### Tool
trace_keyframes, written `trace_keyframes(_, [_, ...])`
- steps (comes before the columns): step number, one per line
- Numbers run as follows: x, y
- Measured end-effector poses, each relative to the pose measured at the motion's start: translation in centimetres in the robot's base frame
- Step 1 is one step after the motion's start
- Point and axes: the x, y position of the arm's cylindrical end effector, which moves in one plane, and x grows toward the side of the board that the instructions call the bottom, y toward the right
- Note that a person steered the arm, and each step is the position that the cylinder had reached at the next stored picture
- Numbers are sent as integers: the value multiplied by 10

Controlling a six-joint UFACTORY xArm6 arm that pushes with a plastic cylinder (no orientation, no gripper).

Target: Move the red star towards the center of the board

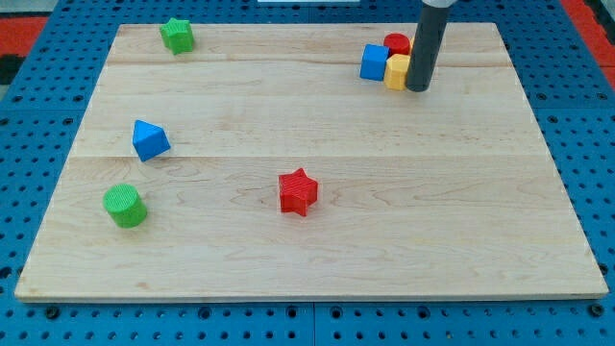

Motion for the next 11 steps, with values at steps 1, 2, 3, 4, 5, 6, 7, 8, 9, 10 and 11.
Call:
trace_keyframes(1, [-8,-4])
trace_keyframes(2, [58,-7])
trace_keyframes(3, [134,-24])
trace_keyframes(4, [199,-36])
trace_keyframes(5, [229,-62])
trace_keyframes(6, [229,-132])
trace_keyframes(7, [225,-189])
trace_keyframes(8, [191,-163])
trace_keyframes(9, [186,-113])
trace_keyframes(10, [156,-90])
trace_keyframes(11, [118,-88])
